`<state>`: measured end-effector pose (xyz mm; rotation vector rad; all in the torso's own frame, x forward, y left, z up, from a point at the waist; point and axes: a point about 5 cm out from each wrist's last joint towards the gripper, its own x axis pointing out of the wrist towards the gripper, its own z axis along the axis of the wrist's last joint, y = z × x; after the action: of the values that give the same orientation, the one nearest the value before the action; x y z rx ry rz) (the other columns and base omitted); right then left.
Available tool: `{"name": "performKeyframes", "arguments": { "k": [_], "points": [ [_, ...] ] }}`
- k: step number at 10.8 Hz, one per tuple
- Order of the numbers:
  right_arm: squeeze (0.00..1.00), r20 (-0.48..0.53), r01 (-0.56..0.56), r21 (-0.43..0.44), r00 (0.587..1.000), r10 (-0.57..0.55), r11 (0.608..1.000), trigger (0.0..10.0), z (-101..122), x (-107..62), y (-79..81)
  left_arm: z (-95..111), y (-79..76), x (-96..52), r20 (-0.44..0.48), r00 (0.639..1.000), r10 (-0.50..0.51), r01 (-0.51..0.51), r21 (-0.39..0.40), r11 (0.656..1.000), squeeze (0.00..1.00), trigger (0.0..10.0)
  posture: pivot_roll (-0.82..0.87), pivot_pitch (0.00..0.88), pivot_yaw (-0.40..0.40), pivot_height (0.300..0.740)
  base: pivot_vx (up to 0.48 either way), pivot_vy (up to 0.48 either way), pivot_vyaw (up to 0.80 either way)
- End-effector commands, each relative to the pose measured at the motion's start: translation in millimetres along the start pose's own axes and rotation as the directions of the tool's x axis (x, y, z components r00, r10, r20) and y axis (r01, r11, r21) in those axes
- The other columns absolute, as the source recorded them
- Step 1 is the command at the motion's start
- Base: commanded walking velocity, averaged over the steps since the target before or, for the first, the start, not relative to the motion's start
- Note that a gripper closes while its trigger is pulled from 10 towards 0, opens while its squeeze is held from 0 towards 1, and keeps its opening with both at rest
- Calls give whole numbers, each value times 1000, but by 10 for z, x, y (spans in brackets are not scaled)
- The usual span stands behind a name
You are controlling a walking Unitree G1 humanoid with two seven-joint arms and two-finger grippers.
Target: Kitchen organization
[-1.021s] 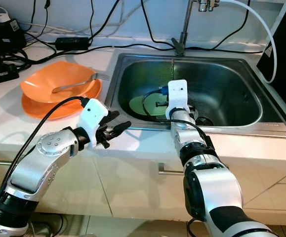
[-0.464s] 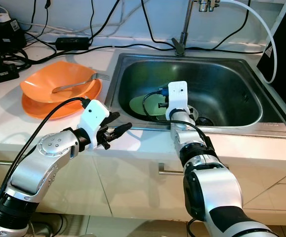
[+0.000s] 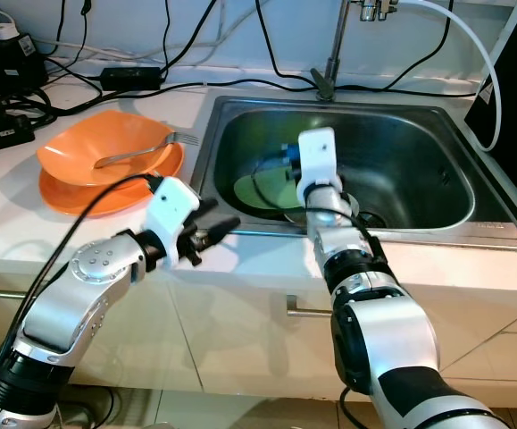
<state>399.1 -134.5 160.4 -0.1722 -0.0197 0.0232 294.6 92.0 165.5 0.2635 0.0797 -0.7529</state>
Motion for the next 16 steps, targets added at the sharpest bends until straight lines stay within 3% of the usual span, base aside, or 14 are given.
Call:
{"name": "performKeyframes", "arguments": {
  "k": [1,3,4,5,6,7,9,13,16],
  "points": [
    [0,144,14,-4,990,-13,1000,10000,331,66,-54,77,40,20,35,999,27,-28,22,999,0,10000,-12,7,-23,740,0,0,0],
    [0,299,45,51,952,-58,998,10000,561,-15,-149,248,90,47,135,987,83,-92,64,994,0,10000,-37,14,-15,740,0,0,0],
    [0,312,48,72,948,-68,996,10000,520,-86,-140,324,146,49,177,975,131,-146,70,987,0,10000,-37,14,-15,740,0,0,0],
    [0,321,25,102,945,-57,994,10000,425,-209,-75,370,202,21,264,939,221,-248,75,966,0,10000,-37,14,-15,740,0,0,0],
    [0,304,-12,129,952,-28,992,10000,248,-380,24,458,383,-13,309,893,326,-358,51,932,0,10000,-49,15,-13,740,0,0,0],
    [0,269,-14,159,963,-30,987,10000,57,-551,81,468,518,-59,296,871,393,-422,40,906,0,10000,-55,15,-5,740,0,0,0],
    [0,250,-12,187,968,-36,982,10000,16,-680,93,408,575,-63,261,864,431,-454,30,891,0,10000,-62,15,0,740,0,0,0],
    [0,217,-59,201,976,14,978,10000,9,-751,281,144,748,-156,155,831,533,-540,2,841,0,10000,-54,17,4,740,0,0,0],
    [0,208,-66,207,978,22,976,10000,15,-760,320,64,785,-219,110,819,563,-564,-26,826,0,10000,-52,21,6,740,0,0,0]
  ]
}}
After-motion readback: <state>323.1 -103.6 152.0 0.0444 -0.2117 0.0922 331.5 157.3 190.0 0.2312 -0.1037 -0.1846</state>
